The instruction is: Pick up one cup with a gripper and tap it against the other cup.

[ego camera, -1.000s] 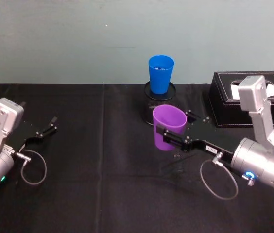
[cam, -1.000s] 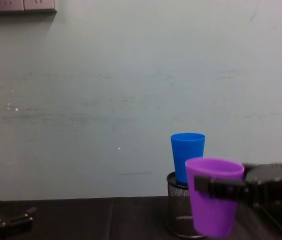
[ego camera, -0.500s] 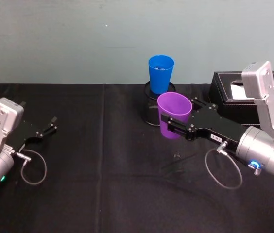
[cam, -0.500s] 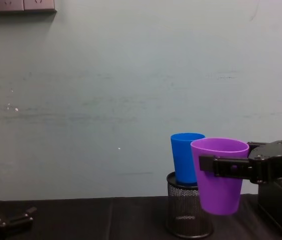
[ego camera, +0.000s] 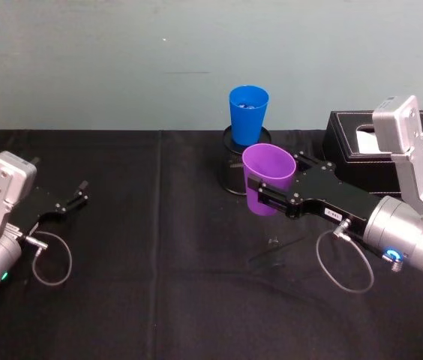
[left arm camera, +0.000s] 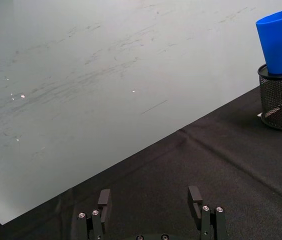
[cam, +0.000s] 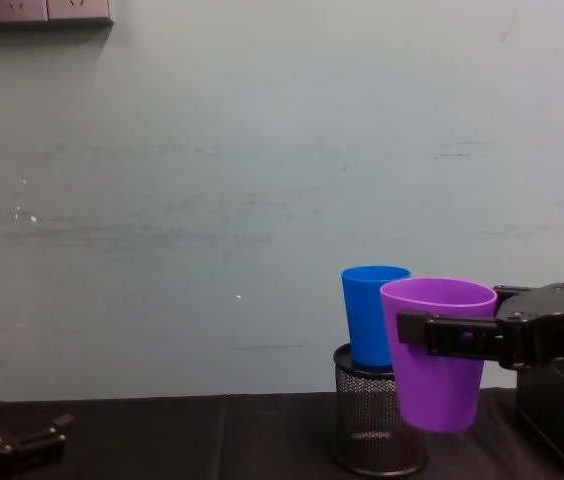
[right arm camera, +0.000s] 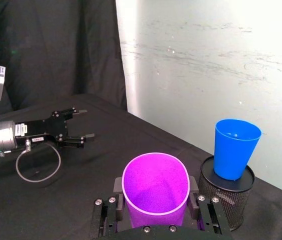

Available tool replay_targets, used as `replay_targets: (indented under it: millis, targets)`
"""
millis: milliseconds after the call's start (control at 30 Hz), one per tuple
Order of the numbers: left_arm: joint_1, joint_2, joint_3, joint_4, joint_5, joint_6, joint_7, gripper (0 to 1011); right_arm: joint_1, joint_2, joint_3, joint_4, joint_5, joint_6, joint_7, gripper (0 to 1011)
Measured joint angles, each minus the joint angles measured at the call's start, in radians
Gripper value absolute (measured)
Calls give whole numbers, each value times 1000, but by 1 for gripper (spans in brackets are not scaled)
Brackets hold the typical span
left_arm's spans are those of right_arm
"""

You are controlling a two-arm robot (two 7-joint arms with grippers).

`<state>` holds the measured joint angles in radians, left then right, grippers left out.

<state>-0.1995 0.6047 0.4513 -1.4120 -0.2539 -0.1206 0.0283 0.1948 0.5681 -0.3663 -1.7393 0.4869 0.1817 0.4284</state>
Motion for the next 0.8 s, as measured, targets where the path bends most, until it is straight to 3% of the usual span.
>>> replay_targets:
  millis: [800]
  targets:
    - [0, 0, 0, 0, 0, 0, 0, 1000, 0, -1, 0, 2, 2, 0, 4, 723]
